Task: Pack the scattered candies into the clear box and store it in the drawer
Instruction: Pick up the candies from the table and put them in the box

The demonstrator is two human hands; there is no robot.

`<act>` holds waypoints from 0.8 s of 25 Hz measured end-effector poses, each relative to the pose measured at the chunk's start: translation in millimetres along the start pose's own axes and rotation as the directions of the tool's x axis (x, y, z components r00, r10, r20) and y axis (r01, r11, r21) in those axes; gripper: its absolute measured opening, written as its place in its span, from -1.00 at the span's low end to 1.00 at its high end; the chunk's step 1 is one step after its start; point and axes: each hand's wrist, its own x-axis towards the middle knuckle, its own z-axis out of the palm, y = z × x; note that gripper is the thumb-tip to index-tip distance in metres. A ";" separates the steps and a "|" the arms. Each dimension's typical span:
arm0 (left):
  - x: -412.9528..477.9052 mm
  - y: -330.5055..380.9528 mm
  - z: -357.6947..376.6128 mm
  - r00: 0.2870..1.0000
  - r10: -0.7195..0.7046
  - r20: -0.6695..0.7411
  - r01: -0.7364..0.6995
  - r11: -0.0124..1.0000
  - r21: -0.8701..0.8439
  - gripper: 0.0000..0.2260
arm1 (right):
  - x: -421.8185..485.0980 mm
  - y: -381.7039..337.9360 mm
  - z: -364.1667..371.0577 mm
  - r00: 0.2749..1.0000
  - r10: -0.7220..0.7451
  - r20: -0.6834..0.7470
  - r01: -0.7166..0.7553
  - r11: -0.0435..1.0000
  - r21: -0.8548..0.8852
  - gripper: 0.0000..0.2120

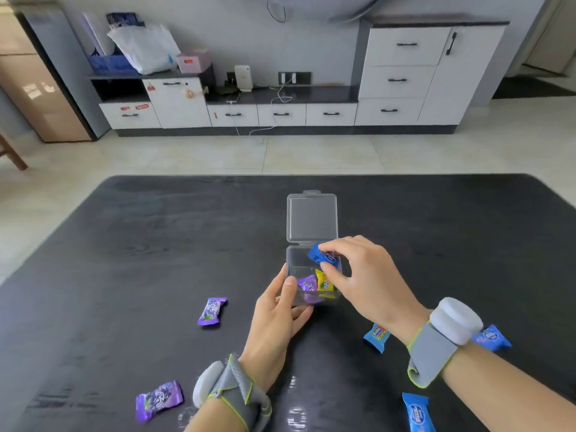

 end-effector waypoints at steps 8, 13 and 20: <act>-64.2 -11.5 -42.2 0.988 0.137 -0.075 -0.140 0.989 -0.041 -0.69 | -53.6 -53.8 -0.8 0.995 -0.061 -0.084 0.065 0.997 0.042 -0.74; -96.1 -13.1 -72.9 0.985 0.136 -0.110 -0.139 0.990 -0.024 -0.68 | -85.9 -67.0 16.0 1.000 -0.003 -0.028 0.005 0.998 0.070 -0.73; -142.2 8.8 -151.6 0.956 0.223 -0.189 -0.225 0.974 0.013 -0.78 | -94.8 -131.1 68.9 0.997 -0.032 0.065 0.026 0.995 0.095 -0.68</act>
